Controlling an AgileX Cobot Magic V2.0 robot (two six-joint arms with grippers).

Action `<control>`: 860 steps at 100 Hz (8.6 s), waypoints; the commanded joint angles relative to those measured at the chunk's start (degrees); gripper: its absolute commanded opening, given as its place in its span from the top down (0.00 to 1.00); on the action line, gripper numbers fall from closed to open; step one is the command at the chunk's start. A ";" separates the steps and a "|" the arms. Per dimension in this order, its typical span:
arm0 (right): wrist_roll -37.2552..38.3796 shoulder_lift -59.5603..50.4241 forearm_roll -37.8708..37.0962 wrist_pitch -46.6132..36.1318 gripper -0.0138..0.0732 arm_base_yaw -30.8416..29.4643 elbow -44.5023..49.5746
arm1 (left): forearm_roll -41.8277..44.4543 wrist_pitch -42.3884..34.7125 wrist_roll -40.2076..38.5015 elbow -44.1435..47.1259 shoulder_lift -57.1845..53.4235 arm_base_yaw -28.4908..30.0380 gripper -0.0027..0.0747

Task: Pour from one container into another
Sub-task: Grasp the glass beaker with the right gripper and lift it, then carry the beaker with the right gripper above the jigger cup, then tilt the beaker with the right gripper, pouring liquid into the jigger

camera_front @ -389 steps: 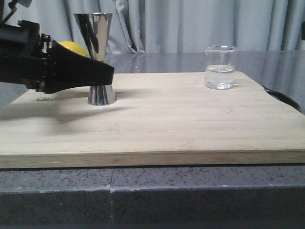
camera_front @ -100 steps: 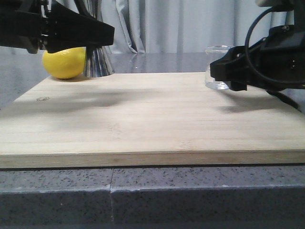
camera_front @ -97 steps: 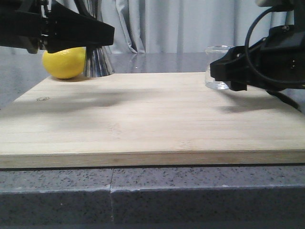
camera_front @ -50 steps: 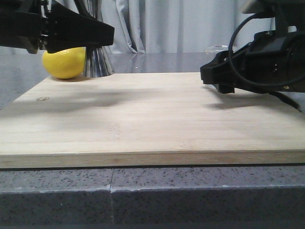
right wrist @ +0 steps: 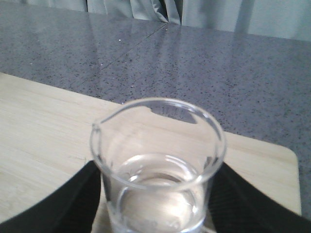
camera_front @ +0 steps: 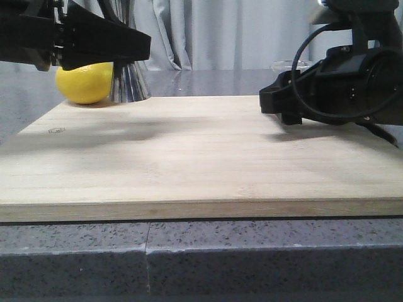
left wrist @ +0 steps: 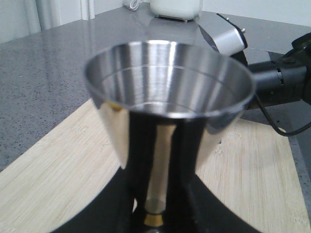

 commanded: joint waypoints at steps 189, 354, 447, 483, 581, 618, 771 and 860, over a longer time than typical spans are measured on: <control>-0.52 -22.08 -10.19 30.37 0.46 4.46 -18.67 | -3.61 7.45 -0.55 -1.52 -2.57 -1.00 0.99; -0.52 -21.96 -41.75 37.37 0.46 14.36 -28.43 | 0.91 7.34 -5.30 -1.52 -2.57 -7.48 0.99; -0.52 -21.96 -50.38 37.38 0.46 14.36 -28.43 | -2.42 7.00 -4.82 -1.52 -2.57 -7.79 0.99; -0.52 -21.89 -52.57 37.50 0.46 14.36 -28.43 | -2.91 7.00 -4.82 -1.57 -2.57 -7.79 0.99; -0.52 -21.89 -63.69 37.74 0.46 14.36 -28.43 | -1.72 7.22 -4.82 -1.57 -2.57 -7.79 0.99; -0.52 -21.89 -66.15 37.74 0.46 14.36 -28.43 | -1.72 7.22 -4.82 -1.57 -2.57 -7.79 0.99; -0.52 -21.89 -78.05 39.97 0.46 14.36 -28.43 | -1.72 7.22 -4.82 -1.57 -2.57 -7.79 0.99; -0.52 -21.89 -87.36 40.19 0.46 14.36 -28.43 | -1.72 7.22 -4.82 -1.57 -2.57 -7.79 0.99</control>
